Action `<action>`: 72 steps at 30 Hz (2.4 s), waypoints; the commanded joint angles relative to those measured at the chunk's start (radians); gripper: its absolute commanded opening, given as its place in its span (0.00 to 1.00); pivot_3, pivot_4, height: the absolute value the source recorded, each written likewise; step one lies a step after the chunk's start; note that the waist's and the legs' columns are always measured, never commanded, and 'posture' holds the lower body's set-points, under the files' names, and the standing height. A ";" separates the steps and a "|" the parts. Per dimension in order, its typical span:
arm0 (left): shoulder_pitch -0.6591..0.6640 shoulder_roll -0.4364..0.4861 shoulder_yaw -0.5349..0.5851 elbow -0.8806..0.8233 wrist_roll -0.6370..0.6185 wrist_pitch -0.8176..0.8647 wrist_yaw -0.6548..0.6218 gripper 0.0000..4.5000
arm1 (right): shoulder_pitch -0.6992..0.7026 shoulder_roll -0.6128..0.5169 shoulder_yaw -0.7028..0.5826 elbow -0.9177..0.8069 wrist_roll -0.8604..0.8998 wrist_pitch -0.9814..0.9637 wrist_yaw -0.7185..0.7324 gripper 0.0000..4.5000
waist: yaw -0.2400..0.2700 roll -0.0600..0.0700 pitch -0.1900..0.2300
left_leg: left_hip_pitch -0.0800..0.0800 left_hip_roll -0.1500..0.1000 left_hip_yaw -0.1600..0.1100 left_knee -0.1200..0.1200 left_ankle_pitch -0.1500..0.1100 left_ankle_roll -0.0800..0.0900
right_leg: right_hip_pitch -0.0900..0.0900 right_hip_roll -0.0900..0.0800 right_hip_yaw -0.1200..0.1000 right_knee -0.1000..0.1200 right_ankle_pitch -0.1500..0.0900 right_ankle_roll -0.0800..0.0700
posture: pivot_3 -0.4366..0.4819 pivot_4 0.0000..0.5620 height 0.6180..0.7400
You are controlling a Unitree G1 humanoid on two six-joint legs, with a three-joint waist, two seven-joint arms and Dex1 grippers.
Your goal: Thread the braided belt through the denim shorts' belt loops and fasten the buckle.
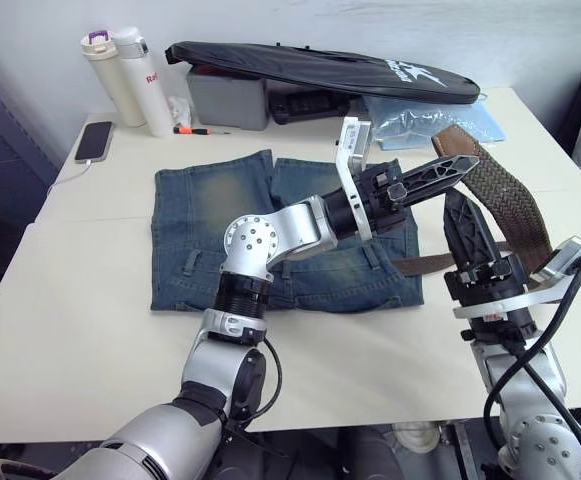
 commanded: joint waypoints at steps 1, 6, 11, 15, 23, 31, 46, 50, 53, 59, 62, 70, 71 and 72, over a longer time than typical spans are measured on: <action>-0.023 -0.114 -0.005 -0.019 0.008 -0.047 -0.004 0.00 | -0.043 0.053 -0.003 0.009 -0.078 -0.096 0.015 0.98 | -0.003 0.001 -0.001 | 0.000 0.000 0.000 0.000 0.000 0.000 | 0.000 0.000 0.000 0.000 0.000 0.000 | 0.48 0.27 1.00; -0.024 -0.101 -0.010 -0.002 0.032 -0.080 0.005 0.00 | -0.064 0.093 0.002 0.006 -0.093 -0.152 0.024 0.98 | -0.003 0.002 -0.001 | 0.000 0.000 0.000 0.000 0.002 -0.003 | 0.000 0.000 0.000 0.001 0.000 0.000 | 0.48 0.27 1.00; -0.022 -0.096 -0.010 0.005 0.046 -0.086 0.007 0.00 | -0.073 0.105 -0.001 0.010 -0.089 -0.184 0.021 0.98 | -0.004 0.003 -0.002 | 0.000 0.000 0.000 -0.001 0.002 -0.003 | 0.000 0.000 0.000 0.001 0.000 0.000 | 0.48 0.27 1.00; -0.019 -0.101 -0.015 0.006 0.056 -0.090 0.010 0.00 | -0.076 0.095 0.012 0.020 -0.093 -0.179 0.026 0.98 | -0.004 0.003 -0.002 | 0.000 0.000 0.000 -0.001 0.002 -0.003 | 0.000 0.000 0.000 0.001 0.000 0.000 | 0.48 0.27 1.00; -0.056 -0.111 -0.033 0.032 0.085 -0.104 -0.013 0.00 | -0.087 0.071 0.033 0.052 -0.127 -0.166 0.039 0.22 | -0.004 0.003 -0.002 | 0.000 0.000 0.000 -0.001 0.000 -0.001 | 0.000 0.000 0.000 -0.001 0.000 0.000 | 0.48 0.27 1.00; -0.033 -0.097 -0.060 0.013 0.105 -0.090 -0.024 0.00 | -0.104 0.070 0.000 0.075 -0.121 -0.182 0.031 0.01 | -0.004 0.003 -0.002 | 0.000 0.000 0.000 -0.001 0.000 -0.001 | 0.000 0.000 0.000 -0.001 0.000 0.000 | 0.48 0.27 1.00; 0.037 0.355 -0.363 -0.167 0.678 -0.371 -0.400 1.00 | 0.038 -0.439 -0.236 0.170 0.121 0.151 0.025 0.00 | -0.002 0.003 -0.001 | 0.000 0.001 0.002 -0.002 -0.001 0.002 | -0.002 0.000 0.000 -0.001 -0.006 -0.011 | 0.48 0.27 1.00; 0.076 0.479 -0.421 -0.243 0.758 -0.385 -0.536 1.00 | 0.043 -0.569 -0.273 0.234 0.126 0.240 0.097 0.00 | -0.001 0.002 0.000 | -0.002 0.001 0.003 0.000 -0.002 0.004 | -0.001 0.000 0.000 -0.002 -0.006 -0.011 | 0.48 0.27 1.00; 0.107 0.524 -0.450 -0.269 0.790 -0.386 -0.603 1.00 | 0.019 -0.601 -0.283 0.260 0.127 0.268 0.118 0.00 | 0.000 0.001 0.000 | -0.001 0.001 0.003 0.000 -0.002 0.004 | -0.001 0.000 0.002 -0.002 -0.006 -0.011 | 0.48 0.27 1.00; 0.181 0.552 -0.656 -0.257 1.047 -0.630 -0.704 1.00 | -0.005 -0.651 -0.339 0.250 0.171 0.329 0.143 0.00 | 0.008 0.001 0.001 | -0.001 0.001 0.003 0.000 -0.002 0.004 | -0.001 0.000 0.001 -0.002 -0.003 -0.005 | 0.48 0.27 1.00; 0.188 0.512 -0.745 -0.157 1.165 -0.780 -0.734 1.00 | 0.012 -0.673 -0.396 0.231 0.193 0.346 0.098 0.00 | 0.021 0.001 0.001 | -0.001 0.001 0.003 0.000 -0.002 0.004 | -0.001 0.000 0.001 -0.003 -0.003 -0.005 | 0.48 0.27 1.00; 0.102 0.356 -0.793 0.235 1.378 -1.009 -0.678 0.88 | 0.097 -0.639 -0.467 0.113 0.228 0.335 0.008 0.00 | 0.034 -0.001 0.001 | -0.002 0.000 0.004 0.003 -0.004 0.006 | 0.000 -0.001 0.001 -0.006 -0.003 -0.008 | 0.48 0.27 1.00; 0.098 0.350 -0.791 0.248 1.380 -1.022 -0.700 0.84 | 0.117 -0.630 -0.473 0.098 0.228 0.331 0.002 0.00 | 0.033 -0.002 0.001 | -0.002 0.000 0.004 0.003 -0.004 0.007 | 0.001 -0.001 0.001 -0.007 -0.005 -0.012 | 0.48 0.27 1.00; 0.097 0.346 -0.787 0.258 1.383 -1.032 -0.716 0.75 | 0.130 -0.624 -0.475 0.088 0.228 0.327 -0.003 0.00 | 0.032 -0.002 0.000 | -0.002 0.001 0.004 0.003 -0.004 0.007 | 0.001 -0.001 0.001 -0.007 -0.005 -0.012 | 0.48 0.27 1.00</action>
